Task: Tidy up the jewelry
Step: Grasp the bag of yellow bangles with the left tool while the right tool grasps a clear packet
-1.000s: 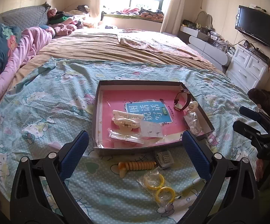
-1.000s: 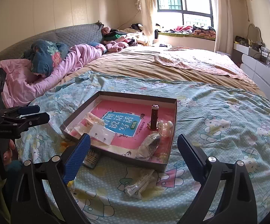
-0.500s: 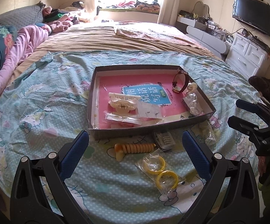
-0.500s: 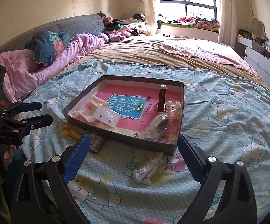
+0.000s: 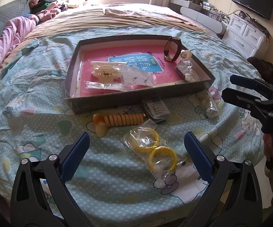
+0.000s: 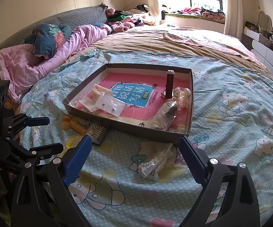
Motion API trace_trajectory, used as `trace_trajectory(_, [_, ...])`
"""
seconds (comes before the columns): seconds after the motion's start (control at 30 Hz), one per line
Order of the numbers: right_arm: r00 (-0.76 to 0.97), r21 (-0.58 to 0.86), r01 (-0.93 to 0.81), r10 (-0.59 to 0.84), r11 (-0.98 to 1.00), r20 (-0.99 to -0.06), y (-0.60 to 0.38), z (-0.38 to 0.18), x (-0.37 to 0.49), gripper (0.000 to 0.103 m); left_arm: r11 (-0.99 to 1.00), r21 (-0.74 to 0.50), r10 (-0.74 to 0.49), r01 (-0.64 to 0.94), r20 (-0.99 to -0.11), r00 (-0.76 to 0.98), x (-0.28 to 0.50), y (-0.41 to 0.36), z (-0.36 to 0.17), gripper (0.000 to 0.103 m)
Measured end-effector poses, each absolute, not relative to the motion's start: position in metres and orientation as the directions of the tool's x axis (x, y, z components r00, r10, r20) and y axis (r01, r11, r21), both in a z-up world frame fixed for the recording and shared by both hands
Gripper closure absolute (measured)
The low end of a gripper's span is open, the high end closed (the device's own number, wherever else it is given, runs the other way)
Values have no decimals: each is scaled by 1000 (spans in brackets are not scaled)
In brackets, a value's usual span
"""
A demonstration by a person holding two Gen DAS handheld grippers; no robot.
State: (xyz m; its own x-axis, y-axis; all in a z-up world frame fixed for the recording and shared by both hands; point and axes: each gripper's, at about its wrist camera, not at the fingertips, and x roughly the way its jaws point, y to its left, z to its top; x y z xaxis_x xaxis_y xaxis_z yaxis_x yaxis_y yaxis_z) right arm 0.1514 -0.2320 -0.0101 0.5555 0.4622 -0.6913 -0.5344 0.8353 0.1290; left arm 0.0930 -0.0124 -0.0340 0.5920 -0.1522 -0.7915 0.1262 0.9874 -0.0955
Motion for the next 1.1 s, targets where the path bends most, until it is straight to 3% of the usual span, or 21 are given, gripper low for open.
trace_trajectory(0.33, [500,164,-504,441,848,-746,-236,-35,158,13,980,-101,-178,170,-824,538,97,-27,-54,10])
trace_trajectory(0.57, [465,171,-502,431,848,-773,-234,-50,160,26,980,-111,-183,166,-836,518,100,-29,-65,10])
trace_trajectory(0.73, [446,186,-479,420,858,-790,-237,-61,167,36,979,-104,-180,173,-839,514,101,-32,-68,18])
trace_trajectory(0.97, [448,212,-442,419,871,-790,-243,-77,172,60,983,-103,-168,152,-838,519,102,-29,-69,29])
trace_trajectory(1.1, [455,203,-453,421,868,-785,-242,-78,171,63,984,-96,-161,147,-835,526,101,-28,-68,39])
